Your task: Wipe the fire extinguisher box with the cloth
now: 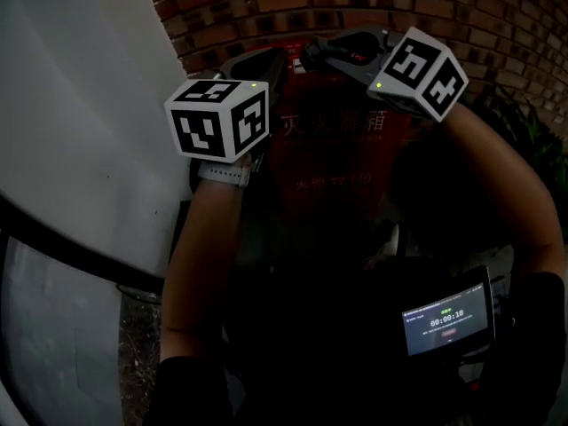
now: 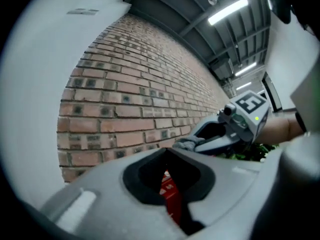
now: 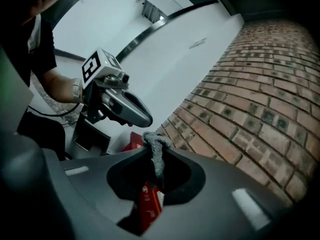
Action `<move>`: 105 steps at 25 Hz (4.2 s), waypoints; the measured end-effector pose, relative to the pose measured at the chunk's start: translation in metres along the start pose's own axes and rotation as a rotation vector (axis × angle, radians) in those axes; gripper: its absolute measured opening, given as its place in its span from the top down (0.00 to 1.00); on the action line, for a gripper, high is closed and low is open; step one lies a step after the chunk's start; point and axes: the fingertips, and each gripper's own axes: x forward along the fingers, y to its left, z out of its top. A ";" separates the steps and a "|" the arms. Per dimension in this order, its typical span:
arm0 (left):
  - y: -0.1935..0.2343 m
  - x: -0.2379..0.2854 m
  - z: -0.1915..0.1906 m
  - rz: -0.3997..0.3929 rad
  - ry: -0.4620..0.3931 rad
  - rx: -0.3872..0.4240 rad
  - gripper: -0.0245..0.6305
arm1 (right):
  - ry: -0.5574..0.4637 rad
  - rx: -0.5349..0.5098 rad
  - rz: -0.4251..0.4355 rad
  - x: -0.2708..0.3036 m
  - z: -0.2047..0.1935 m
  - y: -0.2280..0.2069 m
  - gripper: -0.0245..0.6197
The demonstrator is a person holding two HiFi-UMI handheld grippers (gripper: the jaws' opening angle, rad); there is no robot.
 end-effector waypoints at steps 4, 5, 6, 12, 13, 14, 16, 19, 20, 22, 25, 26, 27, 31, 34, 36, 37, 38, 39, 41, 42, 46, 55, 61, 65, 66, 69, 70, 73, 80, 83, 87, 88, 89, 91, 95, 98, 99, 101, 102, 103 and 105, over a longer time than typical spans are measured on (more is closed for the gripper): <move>0.039 0.008 0.002 0.068 0.059 0.006 0.96 | 0.095 0.027 0.065 0.056 -0.013 -0.034 0.89; 0.047 0.009 0.000 0.078 0.070 0.000 0.96 | 0.114 0.027 0.081 0.070 -0.016 -0.038 0.89; 0.055 0.010 -0.003 0.089 0.080 -0.005 0.96 | 0.135 0.020 0.093 0.083 -0.017 -0.041 0.89; 0.092 0.011 -0.026 0.128 0.103 -0.039 0.96 | 0.221 -0.023 0.138 0.158 -0.028 -0.049 0.89; 0.097 0.011 -0.031 0.129 0.106 -0.046 0.96 | 0.228 -0.020 0.149 0.169 -0.029 -0.046 0.89; 0.100 0.011 -0.036 0.126 0.110 -0.055 0.96 | 0.239 -0.019 0.157 0.180 -0.032 -0.044 0.89; 0.106 0.010 -0.046 0.124 0.117 -0.068 0.96 | 0.287 -0.031 0.161 0.198 -0.045 -0.043 0.89; 0.111 0.008 -0.057 0.128 0.117 -0.079 0.96 | 0.380 -0.056 0.167 0.215 -0.071 -0.039 0.89; 0.111 0.007 -0.059 0.125 0.116 -0.081 0.96 | 0.400 -0.057 0.173 0.218 -0.077 -0.037 0.89; 0.110 0.006 -0.066 0.116 0.119 -0.084 0.96 | 0.413 -0.041 0.196 0.221 -0.082 -0.031 0.90; 0.110 0.004 -0.072 0.115 0.125 -0.084 0.96 | 0.391 0.005 0.259 0.219 -0.074 -0.019 0.90; 0.110 0.003 -0.073 0.117 0.125 -0.085 0.96 | 0.379 0.010 0.273 0.216 -0.069 -0.016 0.90; 0.109 0.002 -0.074 0.118 0.125 -0.088 0.96 | 0.373 0.007 0.281 0.214 -0.066 -0.012 0.90; 0.098 -0.002 -0.082 0.109 0.132 -0.099 0.96 | 0.380 0.002 0.312 0.195 -0.062 0.005 0.90; 0.093 -0.008 -0.082 0.119 0.134 -0.084 0.96 | 0.387 0.005 0.346 0.182 -0.055 0.015 0.90; 0.088 -0.011 -0.079 0.121 0.130 -0.082 0.96 | 0.370 0.010 0.369 0.174 -0.050 0.021 0.90; 0.084 -0.012 -0.077 0.119 0.127 -0.083 0.96 | 0.360 0.017 0.382 0.169 -0.047 0.027 0.90; 0.082 -0.014 -0.076 0.118 0.126 -0.083 0.96 | 0.352 0.023 0.395 0.165 -0.044 0.033 0.90; 0.080 -0.016 -0.073 0.120 0.125 -0.081 0.96 | 0.346 0.025 0.406 0.161 -0.041 0.039 0.90; 0.077 -0.023 -0.067 0.130 0.120 -0.074 0.96 | 0.342 0.011 0.420 0.154 -0.034 0.049 0.90; 0.074 -0.025 -0.064 0.135 0.117 -0.071 0.96 | 0.344 0.002 0.421 0.150 -0.032 0.052 0.90; 0.062 -0.030 -0.057 0.132 0.114 -0.063 0.96 | 0.319 -0.005 0.442 0.131 -0.015 0.065 0.90; 0.046 -0.040 -0.038 0.150 0.074 -0.034 0.96 | 0.297 0.022 0.323 0.102 -0.015 0.021 0.90; 0.045 -0.016 -0.044 0.125 0.102 -0.011 0.96 | 0.367 0.070 0.200 0.106 -0.054 -0.034 0.90; 0.052 0.005 -0.045 0.124 0.132 0.011 0.96 | 0.409 0.051 0.173 0.127 -0.075 -0.051 0.90; 0.053 0.009 -0.047 0.119 0.131 -0.001 0.96 | 0.413 0.045 0.171 0.133 -0.077 -0.051 0.90; 0.057 0.020 -0.054 0.111 0.125 -0.025 0.96 | 0.424 0.046 0.169 0.152 -0.082 -0.049 0.90; 0.058 0.023 -0.057 0.110 0.125 -0.029 0.96 | 0.426 0.044 0.165 0.159 -0.085 -0.051 0.90; 0.059 0.027 -0.062 0.101 0.133 -0.018 0.96 | 0.442 0.028 0.155 0.177 -0.097 -0.055 0.90; 0.059 0.025 -0.062 0.073 0.108 -0.031 0.96 | 0.469 0.018 0.172 0.189 -0.107 -0.045 0.90; 0.058 0.024 -0.064 0.081 0.107 -0.026 0.96 | 0.459 0.022 0.196 0.179 -0.099 -0.033 0.90; 0.055 0.027 -0.067 0.087 0.123 0.013 0.96 | 0.443 0.026 0.233 0.163 -0.087 -0.016 0.90; 0.056 0.027 -0.066 0.099 0.122 0.022 0.96 | 0.439 0.027 0.242 0.160 -0.084 -0.011 0.90; 0.057 0.027 -0.066 0.111 0.120 0.027 0.96 | 0.435 0.028 0.251 0.156 -0.081 -0.007 0.90; 0.058 0.026 -0.067 0.127 0.119 0.027 0.96 | 0.428 0.030 0.271 0.147 -0.075 0.003 0.90; 0.057 0.026 -0.068 0.137 0.134 0.030 0.96 | 0.413 0.035 0.320 0.128 -0.062 0.023 0.90; 0.055 0.028 -0.072 0.127 0.153 0.022 0.96 | 0.414 0.025 0.336 0.117 -0.062 0.031 0.90; 0.054 0.029 -0.074 0.122 0.159 0.016 0.96 | 0.417 0.018 0.336 0.113 -0.062 0.033 0.90; 0.055 0.030 -0.076 0.129 0.171 0.010 0.96 | 0.422 0.006 0.341 0.106 -0.060 0.039 0.90; 0.054 0.031 -0.077 0.130 0.177 0.010 0.96 | 0.425 0.001 0.344 0.102 -0.059 0.041 0.90; 0.053 0.032 -0.078 0.128 0.186 0.013 0.96 | 0.429 -0.003 0.345 0.099 -0.058 0.043 0.90; 0.051 0.034 -0.082 0.128 0.213 0.030 0.96 | 0.440 -0.019 0.346 0.093 -0.058 0.045 0.90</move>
